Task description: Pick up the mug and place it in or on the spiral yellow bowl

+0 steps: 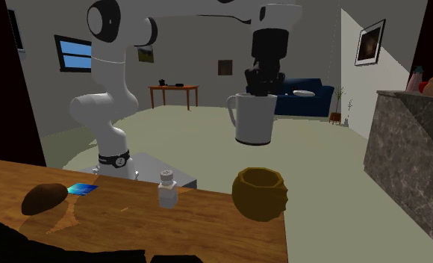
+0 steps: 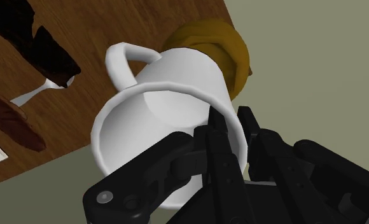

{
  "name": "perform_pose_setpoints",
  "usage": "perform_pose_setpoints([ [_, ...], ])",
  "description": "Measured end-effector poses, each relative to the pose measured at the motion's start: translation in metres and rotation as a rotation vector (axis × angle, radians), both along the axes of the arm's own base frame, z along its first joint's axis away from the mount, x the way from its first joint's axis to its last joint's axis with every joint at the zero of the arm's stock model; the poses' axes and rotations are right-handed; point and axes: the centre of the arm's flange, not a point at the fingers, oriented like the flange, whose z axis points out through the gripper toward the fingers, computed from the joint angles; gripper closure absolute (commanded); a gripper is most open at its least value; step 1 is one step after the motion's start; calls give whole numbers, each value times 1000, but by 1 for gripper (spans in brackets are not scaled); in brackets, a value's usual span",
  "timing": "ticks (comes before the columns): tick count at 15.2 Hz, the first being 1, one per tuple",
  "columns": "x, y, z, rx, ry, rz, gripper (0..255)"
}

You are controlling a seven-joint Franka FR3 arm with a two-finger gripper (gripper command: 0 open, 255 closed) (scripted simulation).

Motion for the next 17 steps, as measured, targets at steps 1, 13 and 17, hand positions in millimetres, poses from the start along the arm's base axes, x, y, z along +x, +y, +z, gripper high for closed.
perform_pose_setpoints([
  [1, 2, 5, -3, 0, 0, -1, 255],
  [13, 1, 9, -65, 0, 1, -2, 255],
  [17, 0, 10, -86, 0, 1, -2, 255],
])
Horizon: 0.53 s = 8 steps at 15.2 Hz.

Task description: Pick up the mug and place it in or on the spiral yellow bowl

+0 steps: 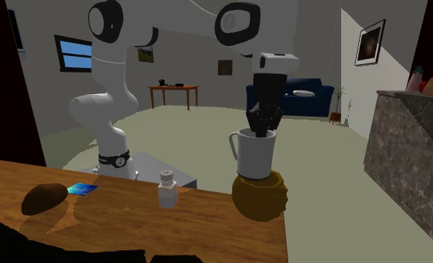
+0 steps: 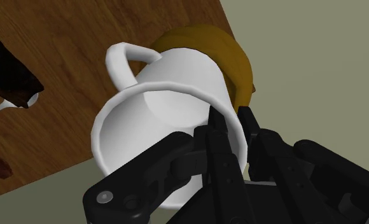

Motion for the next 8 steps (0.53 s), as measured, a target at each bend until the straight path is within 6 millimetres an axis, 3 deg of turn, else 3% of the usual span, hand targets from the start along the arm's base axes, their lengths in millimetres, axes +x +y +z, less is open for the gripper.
perform_pose_setpoints([
  [7, 1, 0, -4, 0, -1, 0, 255],
  [8, 1, 0, -4, 0, -1, 0, 0],
])
